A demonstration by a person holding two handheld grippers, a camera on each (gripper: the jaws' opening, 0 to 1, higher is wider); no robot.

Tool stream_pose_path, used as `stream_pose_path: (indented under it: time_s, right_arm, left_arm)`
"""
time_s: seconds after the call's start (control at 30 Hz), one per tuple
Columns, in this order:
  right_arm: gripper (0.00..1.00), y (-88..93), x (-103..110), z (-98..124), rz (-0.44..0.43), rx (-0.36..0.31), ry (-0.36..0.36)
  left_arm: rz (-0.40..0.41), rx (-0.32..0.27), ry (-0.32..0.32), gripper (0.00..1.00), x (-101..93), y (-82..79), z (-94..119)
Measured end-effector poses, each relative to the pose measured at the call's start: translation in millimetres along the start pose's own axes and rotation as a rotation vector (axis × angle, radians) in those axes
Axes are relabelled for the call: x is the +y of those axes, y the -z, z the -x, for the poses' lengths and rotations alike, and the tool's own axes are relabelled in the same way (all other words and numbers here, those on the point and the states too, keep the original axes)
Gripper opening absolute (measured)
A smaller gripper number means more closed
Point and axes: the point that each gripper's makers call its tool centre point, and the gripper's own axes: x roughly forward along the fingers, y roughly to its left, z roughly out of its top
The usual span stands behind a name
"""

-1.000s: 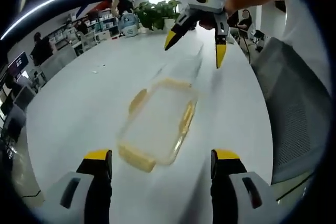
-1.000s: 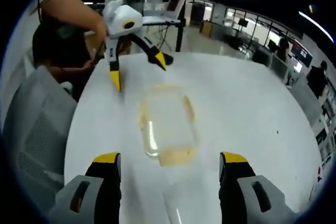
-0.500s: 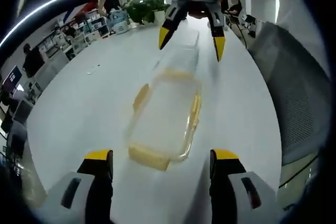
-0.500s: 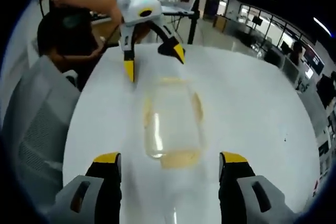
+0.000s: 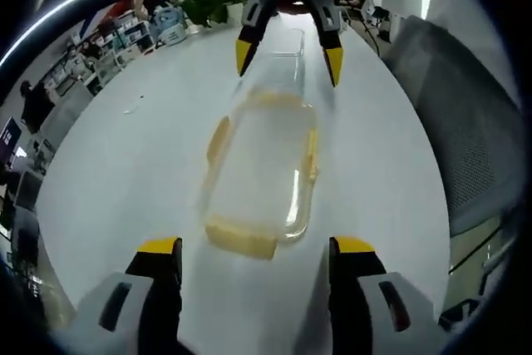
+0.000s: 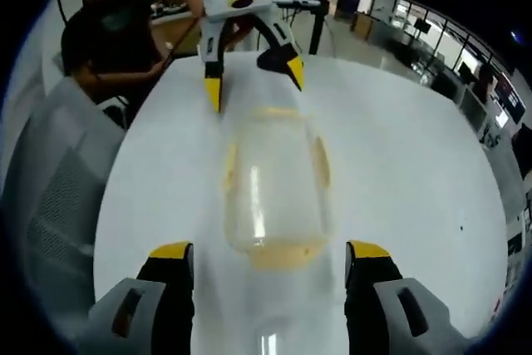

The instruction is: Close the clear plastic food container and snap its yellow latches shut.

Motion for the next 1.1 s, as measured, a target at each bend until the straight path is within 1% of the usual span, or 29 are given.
stream_pose_path:
  time_s: [0.2,0.33,0.43,0.57,0.73,0.8,0.93,1.0,1.1]
  right_arm:
    - [0.73,1.3,2.1,-7.3,0.002,0.015,-0.016]
    - [0.73,2.8,0.7,-12.6,-0.001,0.026,-0.019]
    - [0.73,3.4,0.3,-14.5,-0.004,0.027,-0.026]
    - [0.73,7.3,-2.3,-16.5,-0.007,0.039,-0.034]
    - [0.72,8.0,-1.2,-19.1,-0.011,0.047,-0.042]
    - [0.71,12.8,-1.9,-22.6,-0.016,0.065,-0.044]
    - [0.7,14.6,-3.0,-24.4,-0.013,0.07,-0.046]
    - [0.7,15.2,-3.8,-25.6,-0.025,0.068,-0.05]
    - [0.7,19.8,-6.1,-27.5,-0.018,0.089,-0.043]
  left_arm:
    - [-0.039,0.033,0.028,0.71,2.4,1.9,-3.8]
    - [-0.07,0.068,0.049,0.7,3.2,5.1,-7.5]
    - [-0.076,0.074,0.063,0.7,3.7,6.0,-8.1]
    - [-0.079,0.082,0.063,0.69,8.5,7.5,-8.1]
    - [-0.093,0.094,0.076,0.66,8.8,9.8,-9.5]
    - [-0.1,0.102,0.082,0.65,8.9,10.2,-11.4]
    - [-0.102,0.102,0.094,0.65,7.9,7.9,-15.4]
    - [-0.107,0.1,0.099,0.65,7.3,6.5,-17.5]
    - [-0.105,0.1,0.11,0.64,6.4,5.6,-19.5]
